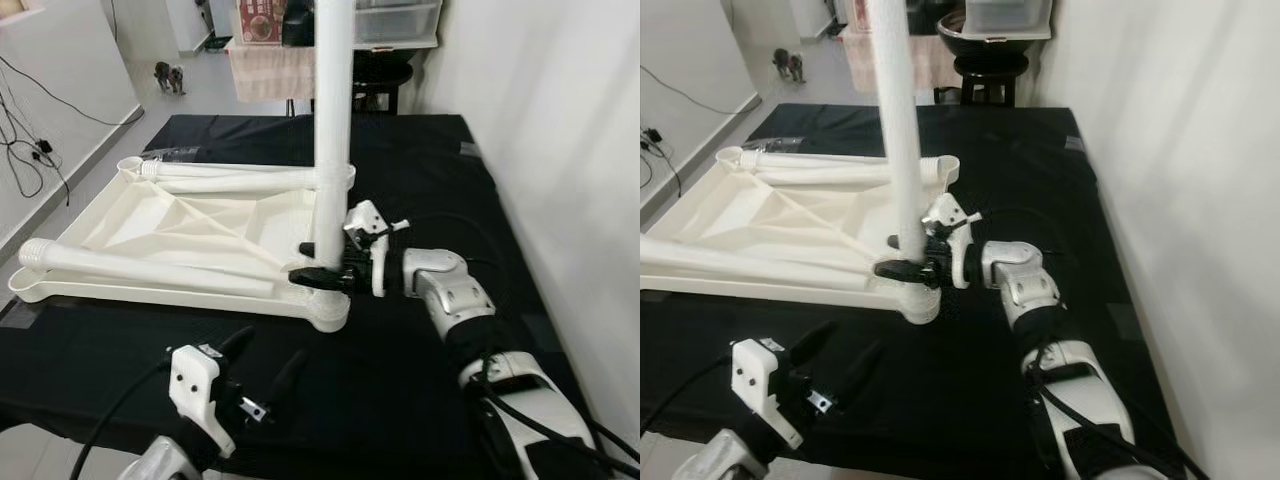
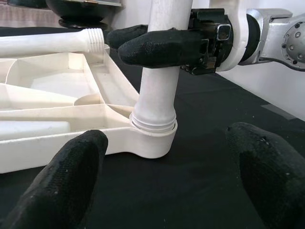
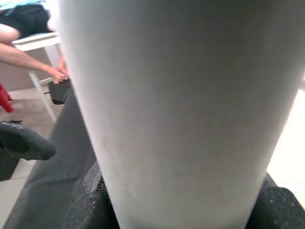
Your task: Building children table
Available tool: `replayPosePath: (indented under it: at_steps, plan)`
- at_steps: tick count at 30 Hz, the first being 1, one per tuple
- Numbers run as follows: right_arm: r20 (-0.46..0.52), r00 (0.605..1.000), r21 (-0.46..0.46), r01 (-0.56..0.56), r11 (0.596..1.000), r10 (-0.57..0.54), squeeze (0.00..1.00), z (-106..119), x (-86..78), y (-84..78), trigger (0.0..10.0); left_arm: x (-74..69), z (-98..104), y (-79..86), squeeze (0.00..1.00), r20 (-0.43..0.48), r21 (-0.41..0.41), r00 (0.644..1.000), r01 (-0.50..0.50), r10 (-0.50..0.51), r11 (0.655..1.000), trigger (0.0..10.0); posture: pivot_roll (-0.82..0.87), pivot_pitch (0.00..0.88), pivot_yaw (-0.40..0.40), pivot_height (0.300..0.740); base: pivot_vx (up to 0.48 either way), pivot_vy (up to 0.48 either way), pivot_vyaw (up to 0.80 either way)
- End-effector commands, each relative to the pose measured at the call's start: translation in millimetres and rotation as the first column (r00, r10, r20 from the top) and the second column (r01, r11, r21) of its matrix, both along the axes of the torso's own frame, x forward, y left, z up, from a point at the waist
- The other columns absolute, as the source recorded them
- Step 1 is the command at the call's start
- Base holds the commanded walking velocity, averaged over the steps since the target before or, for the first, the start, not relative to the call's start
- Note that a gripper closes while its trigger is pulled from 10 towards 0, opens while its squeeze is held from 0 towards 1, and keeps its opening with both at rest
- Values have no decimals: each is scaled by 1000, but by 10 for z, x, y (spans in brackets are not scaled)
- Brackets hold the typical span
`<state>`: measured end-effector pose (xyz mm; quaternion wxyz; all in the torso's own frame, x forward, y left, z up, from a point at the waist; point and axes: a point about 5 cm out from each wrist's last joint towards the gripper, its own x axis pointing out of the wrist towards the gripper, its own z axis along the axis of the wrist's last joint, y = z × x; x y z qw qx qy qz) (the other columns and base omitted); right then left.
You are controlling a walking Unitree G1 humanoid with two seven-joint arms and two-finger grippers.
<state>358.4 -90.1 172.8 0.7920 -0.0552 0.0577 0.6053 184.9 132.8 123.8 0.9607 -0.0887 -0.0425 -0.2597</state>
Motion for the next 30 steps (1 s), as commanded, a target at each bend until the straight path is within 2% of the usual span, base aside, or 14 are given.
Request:
replayPosePath:
  at_steps: [1,10,11,12,13,14,16,17,19,26,27,28,29,30]
  plan:
    - [-3,999,20,-41,999,41,0,19,-8,65,0,-22,-10,40,0,-13,19,1000,4,-4,1000,10000,64,44,38,740,0,0,0]
    - [1,994,-40,107,993,-107,0,-223,-97,-74,0,-88,34,44,0,-9,22,1000,-14,14,1000,10000,59,92,32,740,0,0,0]
    - [-18,969,-60,246,967,-248,0,-322,-112,-46,0,-98,41,50,0,-10,22,1000,-12,12,1000,10000,52,107,30,740,0,0,0]
    - [-57,875,-81,475,876,-480,0,-488,-236,11,0,-104,46,60,0,-12,22,1000,-7,7,1000,10000,43,116,35,740,0,0,0]
    - [-57,875,-81,475,876,-480,0,-488,-236,11,0,-104,46,60,0,-12,22,1000,-7,7,1000,10000,43,116,35,740,0,0,0]
    - [-69,783,-92,612,785,-618,0,-556,-351,36,0,-102,51,74,0,-13,21,1000,-4,4,1000,10000,33,119,49,740,0,0,0]
    - [-69,783,-92,612,785,-618,0,-556,-351,36,0,-102,51,74,0,-13,21,1000,-4,4,1000,10000,33,119,49,740,0,0,0]
    - [-65,704,-101,700,707,-707,0,-581,-431,27,0,-99,54,86,0,-14,21,1000,-1,2,1000,10000,29,118,52,740,0,0,0]
    - [-63,683,-105,721,685,-728,0,-590,-428,18,0,-81,51,91,0,-15,20,1000,3,-3,1000,10000,25,106,51,740,0,0,0]
    - [-22,698,-102,711,696,-716,0,-549,-337,32,0,-41,51,104,0,-8,29,1000,-6,6,1000,10000,27,96,42,740,0,0,0]
    - [-29,711,-102,697,710,-702,0,-540,-344,55,10000,-38,54,106,0,-5,32,1000,-16,16,999,10000,28,91,42,740,0,0,0]
    - [-39,729,-96,677,729,-683,0,-528,-353,82,10000,-36,56,108,0,-4,33,1000,-22,22,999,10000,28,91,42,740,0,0,0]
    - [-65,773,-51,629,775,-632,1000,-469,-337,128,10000,-33,55,104,0,-4,34,1000,-23,23,999,10000,31,88,43,740,0,0,0]
    - [-65,773,-51,629,775,-632,1000,-469,-337,128,10000,-33,55,104,0,-4,34,1000,-23,23,999,10000,31,88,43,740,0,0,0]
